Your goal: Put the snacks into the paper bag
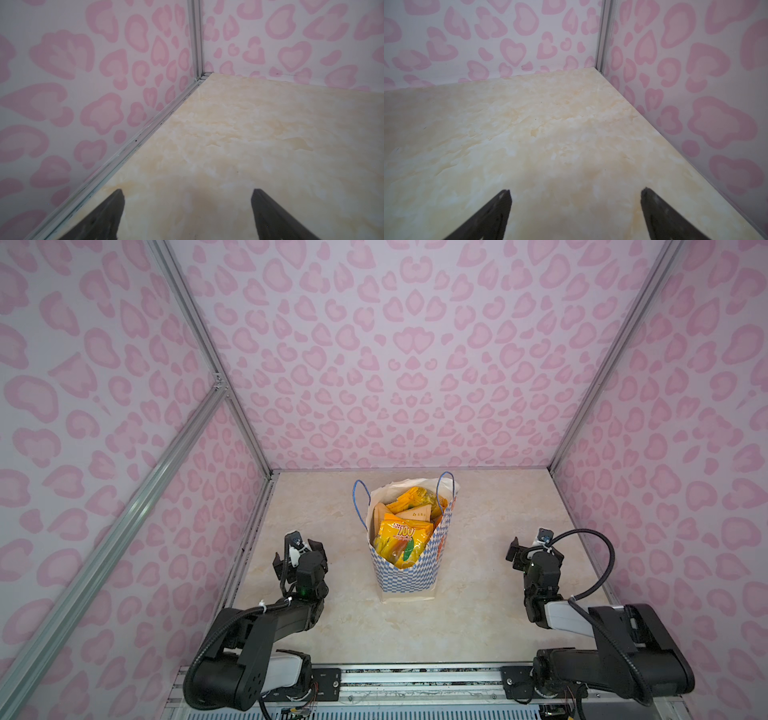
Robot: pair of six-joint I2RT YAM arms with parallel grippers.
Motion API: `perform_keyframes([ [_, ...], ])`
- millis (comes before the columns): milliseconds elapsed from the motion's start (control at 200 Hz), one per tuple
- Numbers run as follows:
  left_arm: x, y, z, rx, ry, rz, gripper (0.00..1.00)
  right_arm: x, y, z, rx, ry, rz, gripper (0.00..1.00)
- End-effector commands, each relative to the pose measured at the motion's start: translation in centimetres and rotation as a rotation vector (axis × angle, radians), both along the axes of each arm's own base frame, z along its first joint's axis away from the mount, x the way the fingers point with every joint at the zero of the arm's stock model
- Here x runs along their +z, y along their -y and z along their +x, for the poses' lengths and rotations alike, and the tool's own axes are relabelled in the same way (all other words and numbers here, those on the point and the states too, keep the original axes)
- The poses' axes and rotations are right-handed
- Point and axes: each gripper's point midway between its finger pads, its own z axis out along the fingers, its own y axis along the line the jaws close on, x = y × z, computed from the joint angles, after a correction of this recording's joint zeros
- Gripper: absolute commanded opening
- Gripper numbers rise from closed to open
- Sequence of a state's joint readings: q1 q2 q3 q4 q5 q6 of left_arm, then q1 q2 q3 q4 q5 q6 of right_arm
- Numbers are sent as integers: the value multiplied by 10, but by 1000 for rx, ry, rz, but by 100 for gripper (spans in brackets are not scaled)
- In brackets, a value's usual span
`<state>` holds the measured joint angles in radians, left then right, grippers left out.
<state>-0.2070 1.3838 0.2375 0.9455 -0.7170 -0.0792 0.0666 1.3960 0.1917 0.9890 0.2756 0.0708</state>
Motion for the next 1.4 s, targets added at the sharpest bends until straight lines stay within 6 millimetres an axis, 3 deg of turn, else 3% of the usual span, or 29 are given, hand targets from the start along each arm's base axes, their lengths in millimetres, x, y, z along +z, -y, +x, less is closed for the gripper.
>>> perform_keyframes([
  [0,31,14,20,-94,132,44,97,18,-10,16,68,121,-48,99],
  [65,28,11,18,-115,129,6,97,20,-11,16,72,170,-62,100],
  [180,22,9,26,-171,111,-47,97,8,-17,28,112,44,-43,100],
  [230,12,9,29,-204,85,-85,97,7,-12,35,81,42,-38,100],
  [275,15,3,38,-193,120,-84,97,6,-6,38,39,34,-42,100],
  [310,2,7,40,-212,29,-105,97,3,-6,38,39,3,-37,100],
  [1395,5,3,41,-213,50,-116,97,5,-6,38,33,24,-46,100],
])
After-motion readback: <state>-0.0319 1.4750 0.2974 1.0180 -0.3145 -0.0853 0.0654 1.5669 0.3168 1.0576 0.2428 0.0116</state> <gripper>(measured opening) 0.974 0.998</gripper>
